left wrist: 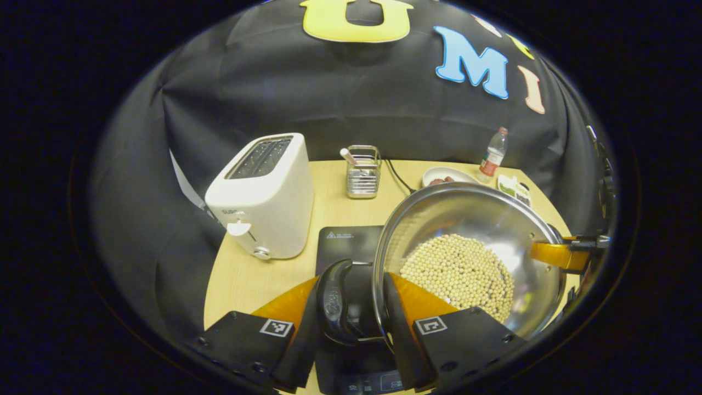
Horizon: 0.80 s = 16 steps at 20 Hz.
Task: First push the handle of the pot to place it horizontally, then grasp the pot with both hands and set it on the induction cooktop.
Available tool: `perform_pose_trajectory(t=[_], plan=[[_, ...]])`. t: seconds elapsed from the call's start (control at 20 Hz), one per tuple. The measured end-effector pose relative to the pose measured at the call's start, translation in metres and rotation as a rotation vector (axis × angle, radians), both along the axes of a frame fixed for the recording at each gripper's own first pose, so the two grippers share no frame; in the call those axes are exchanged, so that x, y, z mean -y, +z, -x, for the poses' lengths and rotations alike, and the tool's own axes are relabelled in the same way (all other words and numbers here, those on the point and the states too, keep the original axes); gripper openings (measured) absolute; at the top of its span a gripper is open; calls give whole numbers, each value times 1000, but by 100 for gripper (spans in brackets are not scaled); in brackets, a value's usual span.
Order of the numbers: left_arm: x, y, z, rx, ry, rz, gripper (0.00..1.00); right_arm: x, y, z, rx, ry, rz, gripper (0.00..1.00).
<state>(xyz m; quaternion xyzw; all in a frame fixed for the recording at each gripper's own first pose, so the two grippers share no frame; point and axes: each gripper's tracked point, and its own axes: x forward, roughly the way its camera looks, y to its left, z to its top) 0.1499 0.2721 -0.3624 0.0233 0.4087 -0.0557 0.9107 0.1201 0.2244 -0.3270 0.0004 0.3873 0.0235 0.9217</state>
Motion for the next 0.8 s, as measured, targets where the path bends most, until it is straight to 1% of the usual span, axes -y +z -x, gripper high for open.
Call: perform_pose_trajectory(t=[0.2,0.25,0.3,0.35,0.4,0.45,0.6,0.65,0.7,0.8], plan=[[-12,-9,-7,-5,-4,-8,63,-11,-6,-5,-4,-5,0,57],[-17,-11,-9,-9,-4,-8,66,-14,-8,-5,-6,-8,-1,57],[-22,-13,-10,-10,-6,-9,63,-17,-10,-5,-10,-9,2,57],[-26,-15,-10,-12,-8,-12,66,-20,-12,-4,-13,-10,2,56],[-30,-15,-10,-12,-7,-14,63,-24,-14,-5,-10,-12,-2,57],[-34,-17,-12,-11,-11,-18,66,-28,-16,-5,-7,-13,-3,57],[-46,-20,-14,-9,-14,-24,66,-40,-22,-2,-17,-13,-15,57],[-48,-23,-15,-9,-15,-24,63,-42,-23,-4,-17,-14,-17,57],[-50,-24,-16,-8,-17,-24,66,-44,-24,-4,-19,-14,-14,57],[-53,-29,-18,-10,-21,-17,67,-46,-28,-6,-23,-14,-14,57]])
